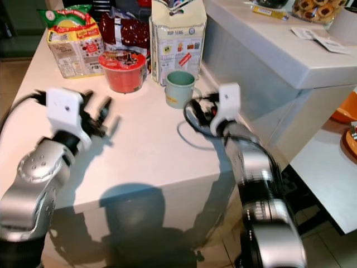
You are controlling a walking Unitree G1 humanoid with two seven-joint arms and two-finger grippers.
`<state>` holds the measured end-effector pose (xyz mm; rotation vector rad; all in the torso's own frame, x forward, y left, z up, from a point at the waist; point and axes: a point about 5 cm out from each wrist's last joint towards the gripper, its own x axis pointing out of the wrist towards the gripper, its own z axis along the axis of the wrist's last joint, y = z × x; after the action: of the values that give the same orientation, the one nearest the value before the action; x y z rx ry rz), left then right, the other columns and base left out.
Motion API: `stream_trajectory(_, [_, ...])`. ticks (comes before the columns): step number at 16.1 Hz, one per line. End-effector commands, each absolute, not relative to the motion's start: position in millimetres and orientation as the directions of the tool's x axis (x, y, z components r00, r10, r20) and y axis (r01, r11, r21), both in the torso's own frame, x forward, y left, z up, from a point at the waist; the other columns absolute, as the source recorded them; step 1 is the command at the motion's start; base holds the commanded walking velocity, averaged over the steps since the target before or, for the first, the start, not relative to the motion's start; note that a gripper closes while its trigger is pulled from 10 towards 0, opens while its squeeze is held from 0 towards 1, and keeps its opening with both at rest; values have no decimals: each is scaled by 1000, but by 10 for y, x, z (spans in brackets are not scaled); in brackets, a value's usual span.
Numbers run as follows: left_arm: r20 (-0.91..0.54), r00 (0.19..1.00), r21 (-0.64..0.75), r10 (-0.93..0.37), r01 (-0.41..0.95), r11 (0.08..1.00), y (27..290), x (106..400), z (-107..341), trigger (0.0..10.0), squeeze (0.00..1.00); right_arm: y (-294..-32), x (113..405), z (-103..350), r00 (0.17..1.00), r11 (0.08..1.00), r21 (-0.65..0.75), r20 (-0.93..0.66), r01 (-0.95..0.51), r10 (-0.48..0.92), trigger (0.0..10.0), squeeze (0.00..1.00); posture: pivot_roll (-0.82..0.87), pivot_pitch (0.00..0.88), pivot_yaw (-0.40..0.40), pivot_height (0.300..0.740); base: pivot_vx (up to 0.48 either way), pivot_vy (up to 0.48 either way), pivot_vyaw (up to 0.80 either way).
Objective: Setting the table
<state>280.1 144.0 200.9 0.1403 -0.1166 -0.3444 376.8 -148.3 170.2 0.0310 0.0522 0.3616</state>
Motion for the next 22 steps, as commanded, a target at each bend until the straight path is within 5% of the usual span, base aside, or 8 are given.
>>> stream_trajectory(1, [66,901,140,-430,418,898,1385,2739,2006,10000,0,-1560,3817,1736,938,939,20,-35,-343,344,10000,1000,123,0,-52,740,0,0,0])
stream_trajectory(4, [20,796,138,-605,598,790,1311,2568,1990,10000,0,-1625,3932,1807,944,944,0,-33,-329,329,10000,1000,135,0,-51,740,0,0,0])
stream_trajectory(13, [-61,727,176,-684,682,709,1295,2376,2039,10000,0,-1796,4007,1743,938,937,96,-55,-335,341,10000,1000,226,32,-19,740,0,0,0])
stream_trajectory(14, [-69,723,176,-688,687,705,1297,2354,2039,10000,0,-1798,4005,1739,937,936,85,-57,-340,346,10000,725,241,40,-14,740,0,0,0])
stream_trajectory(15, [-91,714,178,-694,697,694,1306,2294,2038,10000,0,-1801,4003,1734,933,935,47,-64,-352,354,10000,0,260,56,-11,740,0,0,0])
stream_trajectory(22, [-120,747,138,-654,665,734,1337,2090,2037,10000,0,-1796,4025,1907,898,894,-89,-33,-439,438,10000,0,297,107,-20,740,0,0,0])
